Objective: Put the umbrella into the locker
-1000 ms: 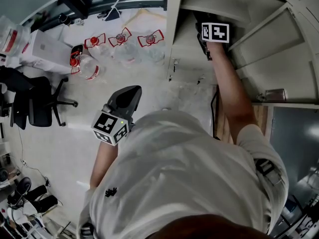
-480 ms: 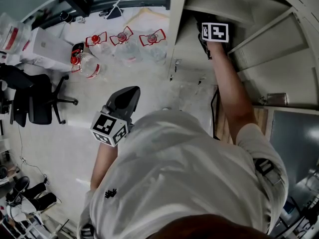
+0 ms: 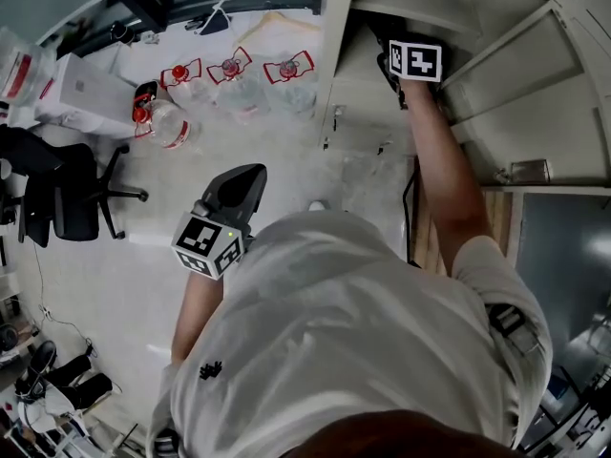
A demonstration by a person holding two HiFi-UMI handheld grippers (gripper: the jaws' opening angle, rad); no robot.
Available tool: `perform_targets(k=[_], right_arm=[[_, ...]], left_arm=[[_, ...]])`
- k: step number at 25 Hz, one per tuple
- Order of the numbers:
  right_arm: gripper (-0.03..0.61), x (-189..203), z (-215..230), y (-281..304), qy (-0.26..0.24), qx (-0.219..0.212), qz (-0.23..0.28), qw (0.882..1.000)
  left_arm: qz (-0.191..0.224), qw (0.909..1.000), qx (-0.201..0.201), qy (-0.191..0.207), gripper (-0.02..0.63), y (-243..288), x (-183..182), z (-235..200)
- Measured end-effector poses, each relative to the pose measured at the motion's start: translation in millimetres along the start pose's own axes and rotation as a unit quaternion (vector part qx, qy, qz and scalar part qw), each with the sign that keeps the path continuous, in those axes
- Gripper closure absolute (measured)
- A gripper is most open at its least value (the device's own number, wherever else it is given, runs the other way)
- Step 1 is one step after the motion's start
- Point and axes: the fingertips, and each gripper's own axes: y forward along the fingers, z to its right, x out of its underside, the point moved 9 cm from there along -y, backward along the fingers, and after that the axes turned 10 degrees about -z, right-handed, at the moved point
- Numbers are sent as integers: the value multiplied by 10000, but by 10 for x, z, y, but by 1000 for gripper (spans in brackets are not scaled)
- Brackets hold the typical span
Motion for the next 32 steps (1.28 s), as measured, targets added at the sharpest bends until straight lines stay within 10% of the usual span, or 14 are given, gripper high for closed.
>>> perform_targets(k=[32], right_arm=[[391, 917, -1008, -1684, 22, 248, 561, 9981]], left_arm=[[19, 9949, 908, 445, 558, -1080, 654, 300]])
